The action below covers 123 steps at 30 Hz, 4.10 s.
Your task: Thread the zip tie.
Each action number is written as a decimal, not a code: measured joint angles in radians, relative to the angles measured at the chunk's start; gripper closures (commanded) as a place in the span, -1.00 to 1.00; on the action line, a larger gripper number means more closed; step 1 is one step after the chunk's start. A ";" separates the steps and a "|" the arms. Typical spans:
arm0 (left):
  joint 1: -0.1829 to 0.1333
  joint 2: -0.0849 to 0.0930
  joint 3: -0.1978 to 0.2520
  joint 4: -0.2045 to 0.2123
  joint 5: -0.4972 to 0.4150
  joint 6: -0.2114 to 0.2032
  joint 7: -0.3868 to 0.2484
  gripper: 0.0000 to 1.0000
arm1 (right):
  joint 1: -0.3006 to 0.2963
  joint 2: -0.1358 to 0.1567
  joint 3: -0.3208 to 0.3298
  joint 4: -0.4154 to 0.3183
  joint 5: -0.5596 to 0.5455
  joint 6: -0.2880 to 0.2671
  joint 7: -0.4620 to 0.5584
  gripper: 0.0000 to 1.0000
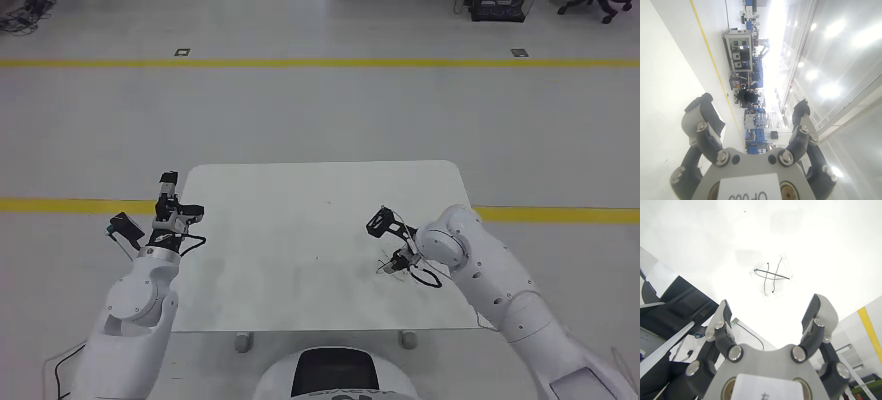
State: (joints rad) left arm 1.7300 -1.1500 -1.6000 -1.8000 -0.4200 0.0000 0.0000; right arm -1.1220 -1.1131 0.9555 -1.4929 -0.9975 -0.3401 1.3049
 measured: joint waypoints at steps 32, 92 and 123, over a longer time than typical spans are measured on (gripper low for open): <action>0.000 0.000 0.000 0.000 0.000 0.000 0.000 -1.00 | 0.023 -0.011 -0.055 0.073 -0.009 0.026 -0.050 -1.00; 0.000 0.000 0.000 0.000 0.000 0.000 0.000 -1.00 | 0.171 -0.105 -0.242 0.439 0.058 0.008 -0.191 0.78; 0.000 0.000 0.000 0.000 0.000 0.000 0.000 -1.00 | 0.235 -0.159 -0.315 0.602 0.090 0.003 -0.247 0.68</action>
State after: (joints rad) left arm 1.7300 -1.1500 -1.6000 -1.8000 -0.4200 0.0000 0.0000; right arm -0.8872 -1.2719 0.6405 -0.8913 -0.9078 -0.3371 1.0581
